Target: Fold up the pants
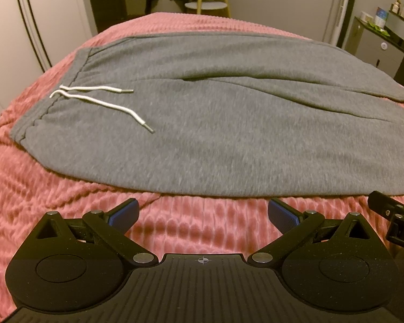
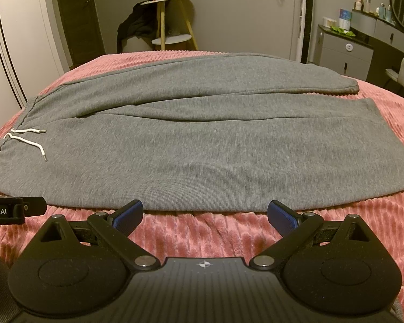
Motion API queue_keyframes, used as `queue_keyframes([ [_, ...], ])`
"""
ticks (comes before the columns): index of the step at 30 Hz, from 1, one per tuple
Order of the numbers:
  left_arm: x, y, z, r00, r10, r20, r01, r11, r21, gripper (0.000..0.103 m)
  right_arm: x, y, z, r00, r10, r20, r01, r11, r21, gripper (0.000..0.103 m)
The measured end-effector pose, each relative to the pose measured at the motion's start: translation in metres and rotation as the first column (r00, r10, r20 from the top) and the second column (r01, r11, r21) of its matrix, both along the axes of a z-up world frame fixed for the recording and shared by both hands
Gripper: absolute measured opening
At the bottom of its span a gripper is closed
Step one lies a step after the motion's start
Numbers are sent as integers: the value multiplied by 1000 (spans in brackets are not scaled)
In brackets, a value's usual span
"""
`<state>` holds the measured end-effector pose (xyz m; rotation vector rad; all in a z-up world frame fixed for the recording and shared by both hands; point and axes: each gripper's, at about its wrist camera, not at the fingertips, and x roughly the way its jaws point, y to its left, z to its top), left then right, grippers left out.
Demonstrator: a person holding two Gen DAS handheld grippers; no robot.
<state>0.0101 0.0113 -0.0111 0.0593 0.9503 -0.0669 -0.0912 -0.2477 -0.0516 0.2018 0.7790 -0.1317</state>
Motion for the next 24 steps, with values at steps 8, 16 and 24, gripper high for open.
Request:
queue_keyframes([
  [8,-1,0,1,1000,1,8,-1,1000,9,103,0,0,0,1000,2,1,-2,1000,2,99],
  [16,0,0,0,1000,3,6,-3,1000,10,103,0,1,1,1000,5,0,-5,1000,-2,99],
  [24,0,0,0,1000,4,11,-4,1000,14,103,0,1,1,1000,8,-1,-8,1000,-1,99],
])
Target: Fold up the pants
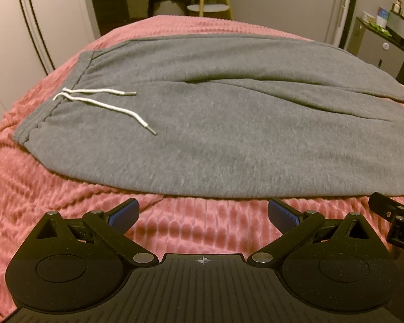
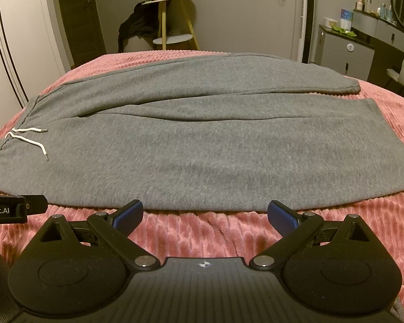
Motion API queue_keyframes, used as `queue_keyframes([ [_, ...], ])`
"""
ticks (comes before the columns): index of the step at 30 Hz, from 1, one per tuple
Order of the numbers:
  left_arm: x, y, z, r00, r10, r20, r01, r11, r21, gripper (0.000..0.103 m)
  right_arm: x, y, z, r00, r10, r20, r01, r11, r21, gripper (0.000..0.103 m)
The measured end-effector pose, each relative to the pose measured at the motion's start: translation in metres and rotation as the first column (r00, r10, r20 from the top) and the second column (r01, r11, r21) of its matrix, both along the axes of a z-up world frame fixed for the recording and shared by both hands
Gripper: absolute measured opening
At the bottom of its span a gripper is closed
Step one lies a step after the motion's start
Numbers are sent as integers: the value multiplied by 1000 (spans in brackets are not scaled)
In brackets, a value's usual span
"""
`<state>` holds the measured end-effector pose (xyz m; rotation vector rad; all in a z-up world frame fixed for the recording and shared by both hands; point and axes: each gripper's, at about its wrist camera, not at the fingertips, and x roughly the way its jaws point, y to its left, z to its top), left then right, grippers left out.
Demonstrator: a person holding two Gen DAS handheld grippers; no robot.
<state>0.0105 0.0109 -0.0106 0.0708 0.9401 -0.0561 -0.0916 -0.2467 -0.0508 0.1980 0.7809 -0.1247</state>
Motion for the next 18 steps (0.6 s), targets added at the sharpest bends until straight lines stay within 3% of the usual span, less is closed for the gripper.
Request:
queue_keyframes([
  [18,1,-5,-1,1000,-17,-7,17,1000,13,103,1,2,0,1000,19,4,-19,1000,7,99],
])
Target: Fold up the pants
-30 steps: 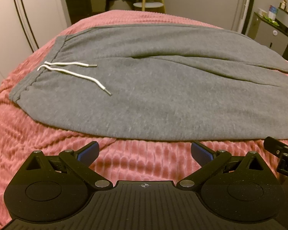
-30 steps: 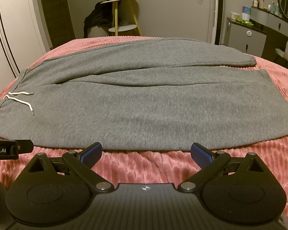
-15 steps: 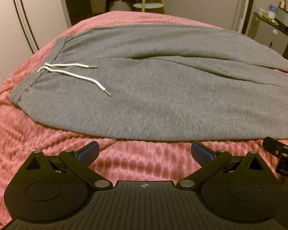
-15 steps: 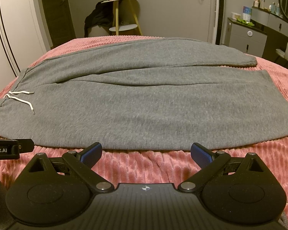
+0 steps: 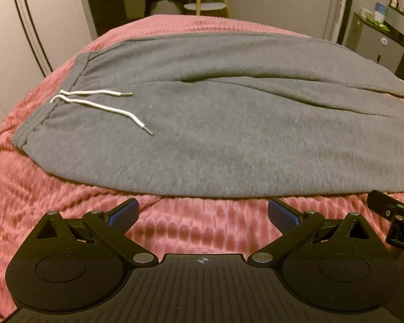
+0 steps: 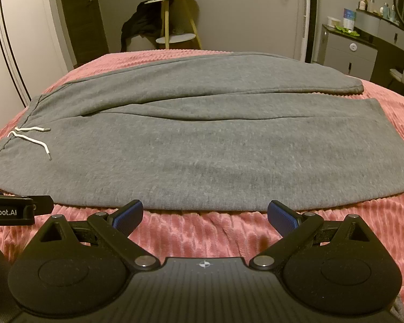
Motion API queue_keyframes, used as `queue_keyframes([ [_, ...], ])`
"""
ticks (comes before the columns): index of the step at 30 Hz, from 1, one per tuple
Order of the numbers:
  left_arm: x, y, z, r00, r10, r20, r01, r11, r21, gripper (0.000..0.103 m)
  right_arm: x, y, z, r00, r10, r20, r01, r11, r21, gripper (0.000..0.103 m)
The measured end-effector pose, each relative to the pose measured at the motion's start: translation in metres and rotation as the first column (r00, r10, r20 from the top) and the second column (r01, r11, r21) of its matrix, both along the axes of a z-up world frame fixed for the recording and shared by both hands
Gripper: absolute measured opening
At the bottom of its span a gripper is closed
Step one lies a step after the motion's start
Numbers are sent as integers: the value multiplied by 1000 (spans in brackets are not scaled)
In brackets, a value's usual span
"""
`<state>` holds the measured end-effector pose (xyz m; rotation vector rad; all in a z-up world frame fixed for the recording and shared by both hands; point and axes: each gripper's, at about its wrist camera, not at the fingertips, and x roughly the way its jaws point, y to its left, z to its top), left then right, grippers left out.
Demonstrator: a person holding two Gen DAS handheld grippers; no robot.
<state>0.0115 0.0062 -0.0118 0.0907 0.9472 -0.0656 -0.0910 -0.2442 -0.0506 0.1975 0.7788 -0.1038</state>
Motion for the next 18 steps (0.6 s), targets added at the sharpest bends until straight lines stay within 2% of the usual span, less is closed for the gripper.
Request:
queue_keyframes([
  [6,1,-1,0,1000,-2,-14,2,1000,-3,103,0,-3,0,1000,-4,5,4,1000,24,99],
  [10,2,-1,8,1000,-19,-5,19,1000,-25,103,-4,-13,4,997,-34,64,28,996,87,99],
  [14,11,-3,2,998,-30,-50,28,999,-39,103,6,-23,-3,1000,-18,24,13,984,176,99],
  [18,25,-4,-6,995,-39,-89,36,999,-41,103,19,-31,-10,1000,-21,-6,22,979,202,99],
])
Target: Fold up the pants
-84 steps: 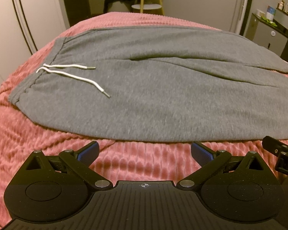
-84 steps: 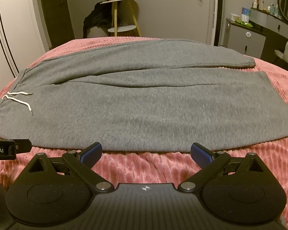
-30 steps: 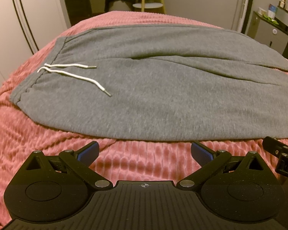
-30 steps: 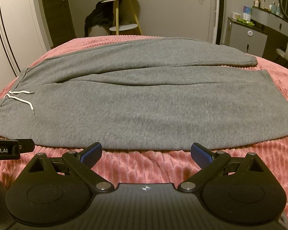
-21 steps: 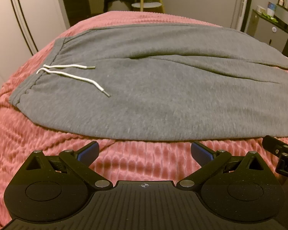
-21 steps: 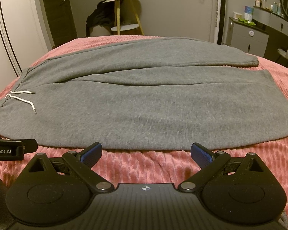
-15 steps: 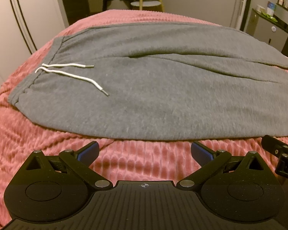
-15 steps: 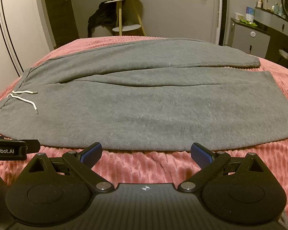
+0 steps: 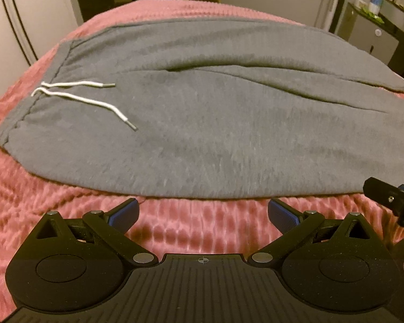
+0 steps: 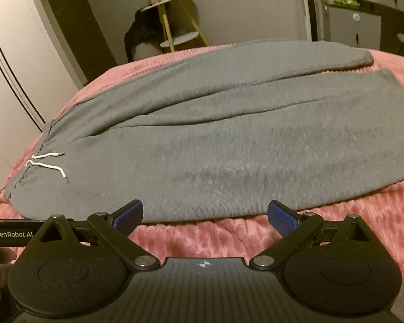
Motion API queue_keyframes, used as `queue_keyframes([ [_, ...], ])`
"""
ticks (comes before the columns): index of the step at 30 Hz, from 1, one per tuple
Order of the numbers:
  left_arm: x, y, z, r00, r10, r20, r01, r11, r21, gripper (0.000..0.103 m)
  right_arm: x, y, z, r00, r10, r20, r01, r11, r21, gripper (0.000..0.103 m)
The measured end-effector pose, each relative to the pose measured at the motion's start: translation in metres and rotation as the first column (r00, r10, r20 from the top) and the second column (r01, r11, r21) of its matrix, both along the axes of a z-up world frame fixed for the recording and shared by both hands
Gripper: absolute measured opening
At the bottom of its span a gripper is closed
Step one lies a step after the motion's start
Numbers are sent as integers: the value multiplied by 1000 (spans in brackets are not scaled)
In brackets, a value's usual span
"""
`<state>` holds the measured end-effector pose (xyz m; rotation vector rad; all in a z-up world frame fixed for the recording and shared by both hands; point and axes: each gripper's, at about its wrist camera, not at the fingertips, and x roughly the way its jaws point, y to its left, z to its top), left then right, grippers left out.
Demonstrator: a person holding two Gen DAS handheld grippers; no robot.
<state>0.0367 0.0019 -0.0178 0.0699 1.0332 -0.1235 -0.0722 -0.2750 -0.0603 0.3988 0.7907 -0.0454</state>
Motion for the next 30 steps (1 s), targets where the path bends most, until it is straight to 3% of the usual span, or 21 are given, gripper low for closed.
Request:
queue_keyframes([
  [4,18,0,-1,1000,6,0,-6,1000,9,103,17,-15,-8,998,-25,-50,28,998,51,99],
  [7,43,-1,7,996,44,83,-48,998,41,103,38,-31,-11,996,-49,-77,52,998,37,99],
  [10,87,1,19,972,148,183,-155,988,26,103,72,-53,-1,994,-97,-39,96,995,-29,99],
  [12,120,5,22,925,267,270,-276,961,-5,103,106,-75,6,991,-136,-10,136,990,-33,99],
  [14,153,6,14,855,387,346,-408,913,-13,103,147,-102,13,984,-181,1,181,984,9,96],
  [15,166,7,6,832,417,366,-447,894,-3,103,167,-114,16,978,-207,2,206,978,37,93],
  [18,197,13,-33,798,478,367,-527,849,39,103,229,-149,25,956,-294,8,292,951,100,89],
  [20,200,20,-59,776,507,375,-558,829,33,103,275,-161,30,941,-340,8,338,939,64,86],
  [23,200,28,-73,710,538,453,-602,799,-5,103,345,-173,31,916,-401,5,401,916,-22,81],
  [25,204,37,-72,667,577,472,-637,770,-41,103,385,-185,22,898,-440,-31,439,898,-25,78],
  [26,205,40,-74,658,594,462,-644,762,-63,103,405,-190,16,885,-462,-57,461,887,-18,77],
  [30,212,51,-86,668,633,391,-655,749,-94,103,454,-206,-11,845,-517,-138,519,855,-25,77],
])
